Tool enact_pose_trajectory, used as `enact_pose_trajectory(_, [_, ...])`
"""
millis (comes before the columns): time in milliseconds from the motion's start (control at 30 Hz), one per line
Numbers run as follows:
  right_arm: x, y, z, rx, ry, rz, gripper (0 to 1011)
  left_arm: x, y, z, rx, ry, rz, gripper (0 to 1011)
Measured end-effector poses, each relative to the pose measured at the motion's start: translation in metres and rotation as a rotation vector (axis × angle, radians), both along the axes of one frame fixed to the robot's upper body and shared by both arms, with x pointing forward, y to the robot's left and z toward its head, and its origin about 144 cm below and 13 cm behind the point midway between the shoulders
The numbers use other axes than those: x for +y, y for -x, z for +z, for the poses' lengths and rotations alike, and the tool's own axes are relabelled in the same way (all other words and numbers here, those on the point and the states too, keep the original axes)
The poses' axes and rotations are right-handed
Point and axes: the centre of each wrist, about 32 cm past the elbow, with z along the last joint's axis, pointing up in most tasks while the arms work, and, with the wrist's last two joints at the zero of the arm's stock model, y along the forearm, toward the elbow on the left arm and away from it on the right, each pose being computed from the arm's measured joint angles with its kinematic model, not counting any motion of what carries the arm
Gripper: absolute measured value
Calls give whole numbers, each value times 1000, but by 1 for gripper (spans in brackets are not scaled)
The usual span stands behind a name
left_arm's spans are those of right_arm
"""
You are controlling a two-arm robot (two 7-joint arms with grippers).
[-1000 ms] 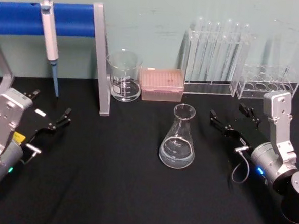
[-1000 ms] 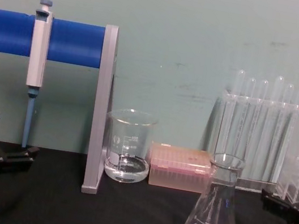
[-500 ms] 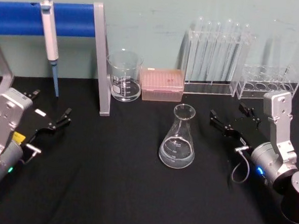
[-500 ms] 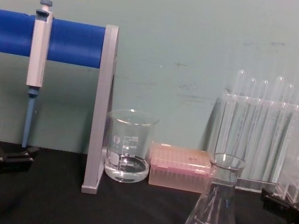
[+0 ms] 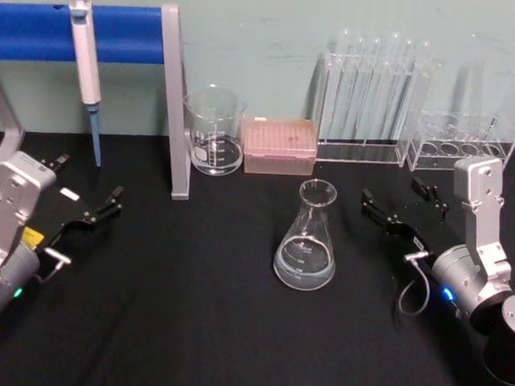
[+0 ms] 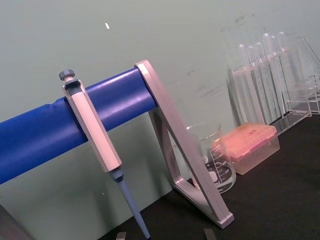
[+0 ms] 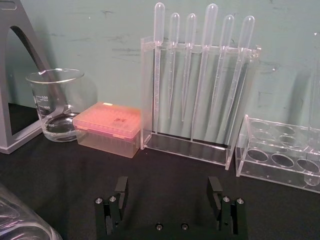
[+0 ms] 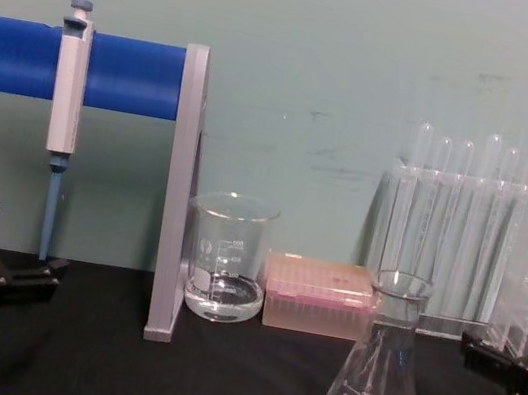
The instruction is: Grasp the erlenmeyer flask with one hand, shake it three times, then place it back.
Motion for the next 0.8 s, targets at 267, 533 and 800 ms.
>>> enact_pose_trajectory(267, [0, 0, 0, 0, -1, 0, 1003, 0, 0, 0, 0, 0, 0, 1001])
enact_pose_trajectory(533, [0, 0, 0, 0, -1, 0, 1003, 0, 0, 0, 0, 0, 0, 1001])
enact_pose_trajectory(800, [0, 0, 0, 0, -1, 0, 1003, 0, 0, 0, 0, 0, 0, 1001])
